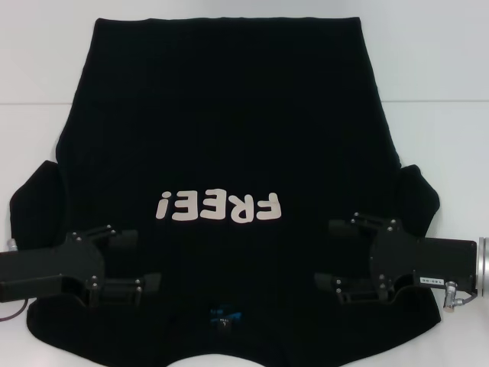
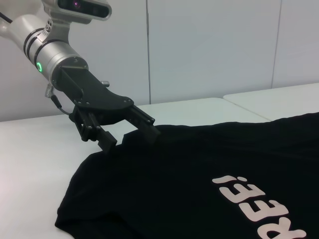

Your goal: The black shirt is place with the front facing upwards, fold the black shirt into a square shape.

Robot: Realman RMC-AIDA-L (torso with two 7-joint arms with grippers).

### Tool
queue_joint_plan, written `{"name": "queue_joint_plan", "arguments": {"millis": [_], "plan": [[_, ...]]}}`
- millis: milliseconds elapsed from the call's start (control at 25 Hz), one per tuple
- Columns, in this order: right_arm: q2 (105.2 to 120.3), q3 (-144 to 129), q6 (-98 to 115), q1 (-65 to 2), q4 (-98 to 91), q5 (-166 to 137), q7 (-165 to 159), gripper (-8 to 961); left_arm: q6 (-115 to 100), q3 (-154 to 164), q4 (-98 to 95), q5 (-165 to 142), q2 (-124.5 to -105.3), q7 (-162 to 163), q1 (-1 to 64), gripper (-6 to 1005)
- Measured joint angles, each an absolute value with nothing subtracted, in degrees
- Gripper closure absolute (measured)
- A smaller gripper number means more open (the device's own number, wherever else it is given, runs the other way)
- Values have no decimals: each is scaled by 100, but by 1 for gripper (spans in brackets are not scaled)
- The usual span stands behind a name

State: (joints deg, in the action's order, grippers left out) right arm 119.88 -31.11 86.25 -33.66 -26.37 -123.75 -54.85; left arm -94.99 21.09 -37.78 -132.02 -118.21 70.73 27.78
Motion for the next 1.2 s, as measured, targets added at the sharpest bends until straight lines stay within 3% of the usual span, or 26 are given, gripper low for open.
{"name": "queue_joint_plan", "arguments": {"millis": [680, 800, 1200], "plan": [[11988, -3107, 8604, -3375, -2610, -12375, -5488, 12, -9563, 2004, -3781, -13163, -11795, 7739, 2793, 58], [11994, -3104, 8604, -3371, -2607, -12375, -5494, 12, -9563, 1850, -3766, -13145, -11638, 9048, 2881, 60], [11997, -3102, 8636, -3361, -2614, -12366, -5690, 12, -9240, 1666, -3750, -13184, -10838, 12498, 2955, 66]]}}
